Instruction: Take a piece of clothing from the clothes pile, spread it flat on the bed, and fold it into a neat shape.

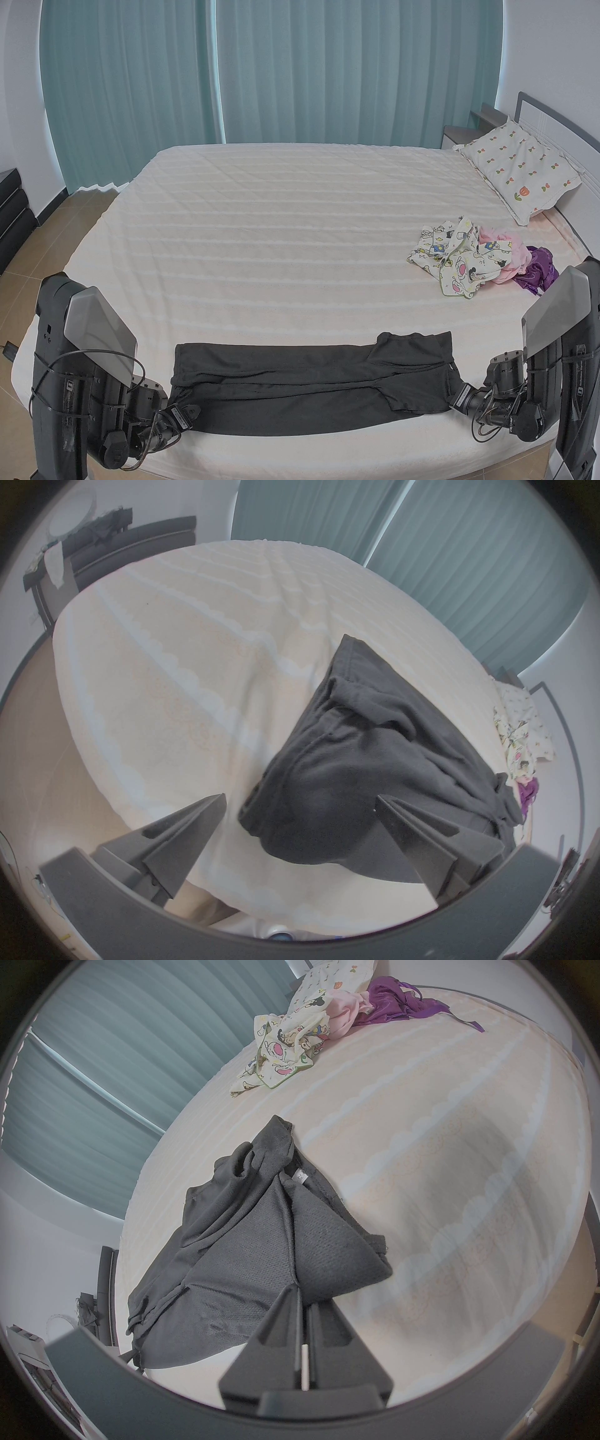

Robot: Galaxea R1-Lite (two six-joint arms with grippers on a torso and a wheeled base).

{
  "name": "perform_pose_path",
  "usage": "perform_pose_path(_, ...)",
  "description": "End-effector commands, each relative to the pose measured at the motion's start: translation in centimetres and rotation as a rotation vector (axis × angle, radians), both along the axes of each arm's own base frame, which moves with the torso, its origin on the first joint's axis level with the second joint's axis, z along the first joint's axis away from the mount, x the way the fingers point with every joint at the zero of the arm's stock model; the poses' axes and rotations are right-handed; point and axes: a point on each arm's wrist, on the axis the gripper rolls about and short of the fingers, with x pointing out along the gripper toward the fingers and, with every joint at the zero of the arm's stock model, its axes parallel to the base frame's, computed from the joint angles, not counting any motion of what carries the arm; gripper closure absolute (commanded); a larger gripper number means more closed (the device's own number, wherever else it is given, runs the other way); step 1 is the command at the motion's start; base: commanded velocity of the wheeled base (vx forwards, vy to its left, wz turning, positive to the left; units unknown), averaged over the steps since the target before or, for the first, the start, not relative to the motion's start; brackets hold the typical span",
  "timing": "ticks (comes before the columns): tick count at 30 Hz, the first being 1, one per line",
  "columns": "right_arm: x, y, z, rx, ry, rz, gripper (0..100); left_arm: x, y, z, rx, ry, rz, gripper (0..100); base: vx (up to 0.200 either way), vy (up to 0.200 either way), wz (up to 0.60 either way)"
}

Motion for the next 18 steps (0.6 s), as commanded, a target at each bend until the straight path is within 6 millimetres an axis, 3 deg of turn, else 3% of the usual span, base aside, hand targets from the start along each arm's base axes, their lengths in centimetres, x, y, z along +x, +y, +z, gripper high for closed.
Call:
perform_pose_path(1,0.08,0.03,0.0,0.005,-0.007,0.0,100,-0.08,-0.02,0.8,-0.017,-0.028,0.0,0,0.0,0.0,0.0)
perform_pose_path(4,0.11,0.04,0.0,0.006,-0.009,0.001,100,-0.09,0.02,0.57,-0.008,-0.02,-0.004,0,0.0,0.0,0.0)
perform_pose_path(5,0.11,0.04,0.0,0.006,-0.009,0.001,100,-0.15,0.03,0.38,-0.003,-0.011,-0.006,100,0.0,0.0,0.0)
perform_pose_path(18,-0.61,0.01,0.27,-0.007,0.007,0.013,100,-0.27,0.47,0.11,0.165,-0.015,0.022,100,0.0,0.0,0.0)
